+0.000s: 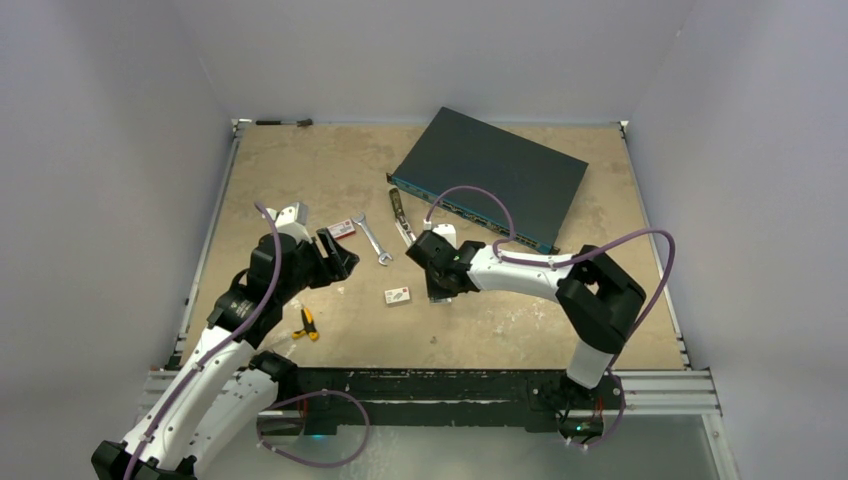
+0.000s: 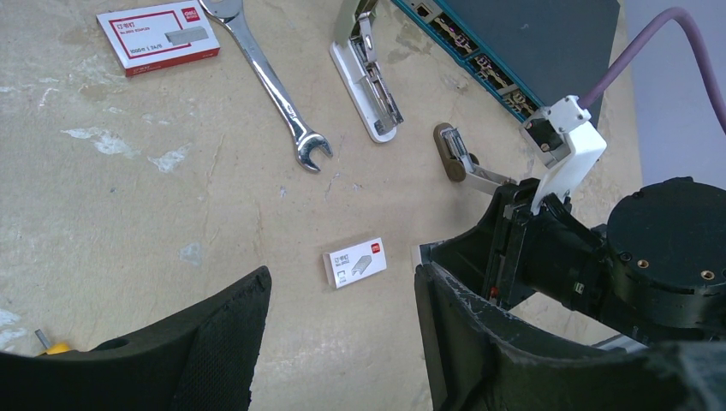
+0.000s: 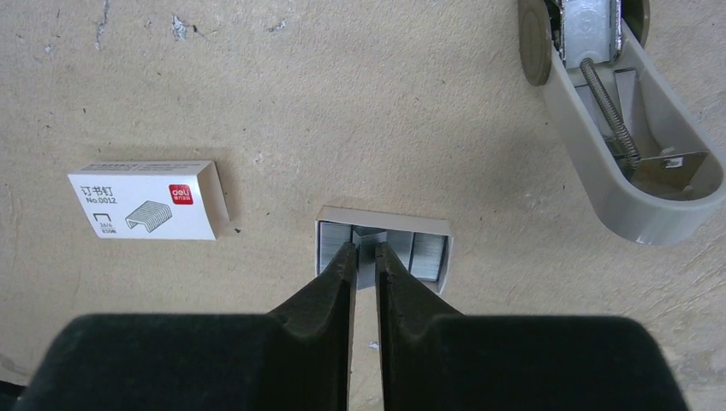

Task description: Unload the staples from the stapler

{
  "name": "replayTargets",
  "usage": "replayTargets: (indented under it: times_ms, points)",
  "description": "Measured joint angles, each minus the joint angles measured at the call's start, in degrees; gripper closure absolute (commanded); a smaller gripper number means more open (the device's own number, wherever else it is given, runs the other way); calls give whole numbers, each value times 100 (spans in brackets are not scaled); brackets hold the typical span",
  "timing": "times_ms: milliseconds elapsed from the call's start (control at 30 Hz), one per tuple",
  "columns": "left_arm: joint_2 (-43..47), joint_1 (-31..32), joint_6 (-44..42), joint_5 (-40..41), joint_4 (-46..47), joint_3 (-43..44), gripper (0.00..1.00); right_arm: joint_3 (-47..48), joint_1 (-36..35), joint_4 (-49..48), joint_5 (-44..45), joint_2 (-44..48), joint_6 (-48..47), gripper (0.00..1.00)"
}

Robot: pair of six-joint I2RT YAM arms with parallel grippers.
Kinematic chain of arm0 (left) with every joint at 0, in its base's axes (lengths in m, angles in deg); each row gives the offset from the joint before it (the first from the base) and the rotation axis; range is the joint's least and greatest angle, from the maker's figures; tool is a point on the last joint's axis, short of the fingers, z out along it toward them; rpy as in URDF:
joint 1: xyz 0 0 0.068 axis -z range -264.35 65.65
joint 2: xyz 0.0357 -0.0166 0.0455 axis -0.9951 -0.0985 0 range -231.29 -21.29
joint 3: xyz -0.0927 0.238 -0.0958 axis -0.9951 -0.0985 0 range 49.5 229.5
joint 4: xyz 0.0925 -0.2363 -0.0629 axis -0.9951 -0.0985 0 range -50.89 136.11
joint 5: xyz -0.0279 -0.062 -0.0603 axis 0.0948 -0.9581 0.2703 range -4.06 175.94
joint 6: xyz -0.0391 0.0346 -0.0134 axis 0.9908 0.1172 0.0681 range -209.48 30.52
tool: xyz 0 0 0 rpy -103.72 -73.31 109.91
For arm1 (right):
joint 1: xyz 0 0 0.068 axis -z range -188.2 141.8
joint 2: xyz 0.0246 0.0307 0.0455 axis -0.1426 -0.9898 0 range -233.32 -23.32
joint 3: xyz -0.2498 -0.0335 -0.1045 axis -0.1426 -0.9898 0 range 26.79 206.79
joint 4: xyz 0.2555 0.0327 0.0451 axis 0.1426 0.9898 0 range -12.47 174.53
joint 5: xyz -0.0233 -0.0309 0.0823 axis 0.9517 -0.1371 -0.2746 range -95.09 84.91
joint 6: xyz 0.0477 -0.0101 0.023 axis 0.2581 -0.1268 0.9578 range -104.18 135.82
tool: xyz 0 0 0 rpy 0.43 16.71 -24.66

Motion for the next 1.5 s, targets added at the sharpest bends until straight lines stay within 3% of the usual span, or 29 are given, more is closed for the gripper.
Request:
replayTargets:
  times_ms: [133, 667, 800, 900, 1133, 1233, 1500]
  points:
    - [0, 0, 2, 0, 0, 0, 39, 0, -7, 63, 22, -2, -13, 75]
    - [0, 0, 0, 0, 2, 0, 39, 103, -7, 114, 17, 129, -17, 69]
    - [0, 0, 0, 2, 0, 0, 39, 127, -7, 92, 13, 238, -24, 81]
    - [0, 0, 2, 0, 2, 0, 39, 131, -7, 85, 11, 247, -33, 83]
    - [0, 0, 0, 0, 2, 0, 39, -37, -59, 87, -63, 542, -33, 70]
    - [0, 0, 0, 0, 2, 0, 39, -146, -258, 125, -85, 850, 33, 65]
    - [0, 0, 0, 0, 0, 0, 39, -470, -1622, 85, -160, 975, 835, 59]
